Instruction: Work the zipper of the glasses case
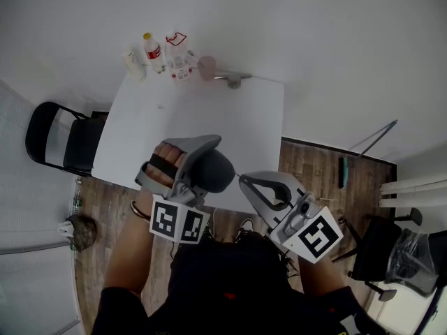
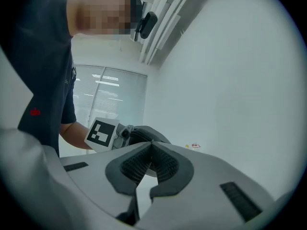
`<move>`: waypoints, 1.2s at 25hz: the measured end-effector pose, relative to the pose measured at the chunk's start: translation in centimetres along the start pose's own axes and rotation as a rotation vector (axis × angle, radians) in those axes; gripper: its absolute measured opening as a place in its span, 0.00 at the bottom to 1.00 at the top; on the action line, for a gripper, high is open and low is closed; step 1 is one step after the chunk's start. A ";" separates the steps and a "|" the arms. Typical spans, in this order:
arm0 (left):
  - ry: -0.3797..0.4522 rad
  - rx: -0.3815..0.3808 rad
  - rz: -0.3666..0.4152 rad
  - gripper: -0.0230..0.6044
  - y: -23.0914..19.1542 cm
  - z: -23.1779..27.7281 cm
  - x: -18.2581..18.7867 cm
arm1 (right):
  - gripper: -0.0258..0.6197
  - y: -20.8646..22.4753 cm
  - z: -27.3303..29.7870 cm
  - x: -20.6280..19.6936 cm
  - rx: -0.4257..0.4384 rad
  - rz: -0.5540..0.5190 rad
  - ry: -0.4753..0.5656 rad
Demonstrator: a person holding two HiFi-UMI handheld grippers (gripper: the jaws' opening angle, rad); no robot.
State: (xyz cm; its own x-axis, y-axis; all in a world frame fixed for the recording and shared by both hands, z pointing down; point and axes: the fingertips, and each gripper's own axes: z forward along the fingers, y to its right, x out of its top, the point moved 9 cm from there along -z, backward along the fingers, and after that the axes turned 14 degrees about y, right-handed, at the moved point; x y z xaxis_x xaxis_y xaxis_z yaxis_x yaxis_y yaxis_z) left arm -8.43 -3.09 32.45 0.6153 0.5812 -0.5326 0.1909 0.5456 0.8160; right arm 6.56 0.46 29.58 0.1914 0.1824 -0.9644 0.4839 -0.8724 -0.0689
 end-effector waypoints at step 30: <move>-0.113 -0.043 -0.007 0.48 1.0 1.2 -0.9 | 0.06 -1.9 0.7 -0.4 0.077 -0.018 -0.050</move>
State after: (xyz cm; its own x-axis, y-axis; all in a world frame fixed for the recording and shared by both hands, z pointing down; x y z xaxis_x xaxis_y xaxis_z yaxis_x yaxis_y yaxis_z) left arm -7.87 -3.73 34.03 0.6966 0.5073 -0.5073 0.1638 0.5760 0.8009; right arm 4.94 1.73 29.87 0.1396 0.1774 -0.9742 0.4193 -0.9018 -0.1041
